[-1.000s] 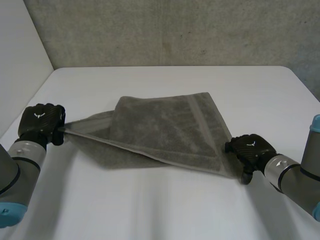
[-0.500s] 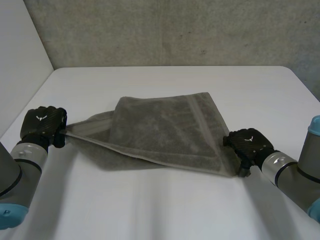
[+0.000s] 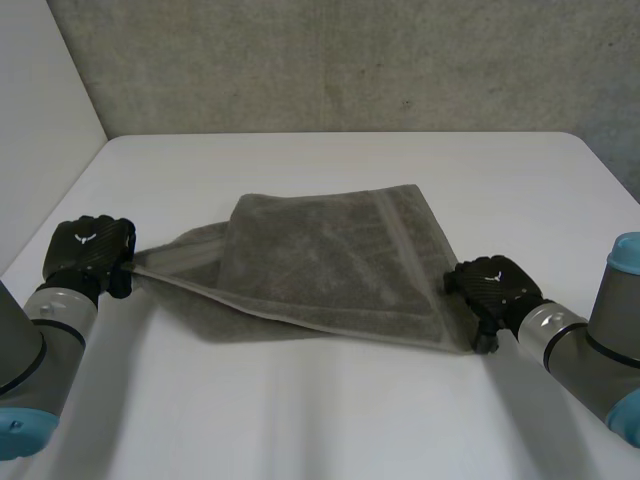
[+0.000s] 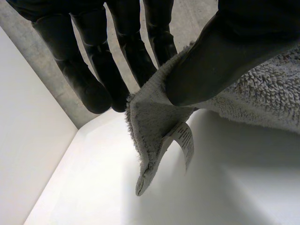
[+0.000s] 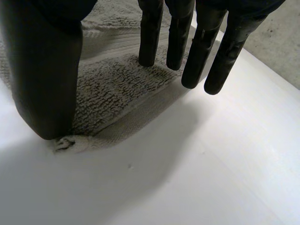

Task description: Fold the towel.

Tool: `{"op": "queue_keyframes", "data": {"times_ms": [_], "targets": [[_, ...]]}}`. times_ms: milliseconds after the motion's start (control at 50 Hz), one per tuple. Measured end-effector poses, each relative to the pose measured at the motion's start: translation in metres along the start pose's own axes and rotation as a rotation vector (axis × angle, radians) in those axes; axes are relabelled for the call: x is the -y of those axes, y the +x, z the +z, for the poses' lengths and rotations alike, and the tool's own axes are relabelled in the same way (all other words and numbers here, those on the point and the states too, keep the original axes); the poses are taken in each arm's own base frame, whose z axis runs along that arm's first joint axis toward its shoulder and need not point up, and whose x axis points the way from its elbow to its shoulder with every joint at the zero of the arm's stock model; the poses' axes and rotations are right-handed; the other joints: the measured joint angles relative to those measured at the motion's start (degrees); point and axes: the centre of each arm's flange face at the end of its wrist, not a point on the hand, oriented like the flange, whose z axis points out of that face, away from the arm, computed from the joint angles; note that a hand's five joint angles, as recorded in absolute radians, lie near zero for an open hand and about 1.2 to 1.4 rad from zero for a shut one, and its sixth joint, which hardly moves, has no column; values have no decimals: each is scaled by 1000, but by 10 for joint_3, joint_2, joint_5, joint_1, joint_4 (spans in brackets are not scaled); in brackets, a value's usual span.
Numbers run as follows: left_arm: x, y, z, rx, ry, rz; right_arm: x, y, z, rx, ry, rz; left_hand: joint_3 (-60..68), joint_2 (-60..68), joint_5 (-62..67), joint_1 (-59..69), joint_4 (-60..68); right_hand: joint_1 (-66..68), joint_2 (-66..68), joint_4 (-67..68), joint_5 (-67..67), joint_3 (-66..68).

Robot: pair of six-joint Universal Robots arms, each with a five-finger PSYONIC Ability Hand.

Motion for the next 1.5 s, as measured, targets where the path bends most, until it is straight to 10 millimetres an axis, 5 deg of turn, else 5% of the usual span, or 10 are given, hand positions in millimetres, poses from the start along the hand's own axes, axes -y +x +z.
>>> {"op": "queue_keyframes", "data": {"times_ms": [480, 960, 1500], "targets": [[0, 0, 0, 0, 0, 0, 0, 4, 12, -25, 43, 42, 0, 0, 0, 0, 0, 95, 93, 94, 83, 96], [0, 0, 0, 0, 0, 0, -3, 5, 16, -19, 36, 49, 0, 0, 0, 0, 0, 455, 462, 461, 479, 459], [0, 2, -1, -7, -1, 1, 26, 7, 2, 41, 129, 261, 0, 0, 0, 0, 0, 459, 462, 464, 480, 464]]}}
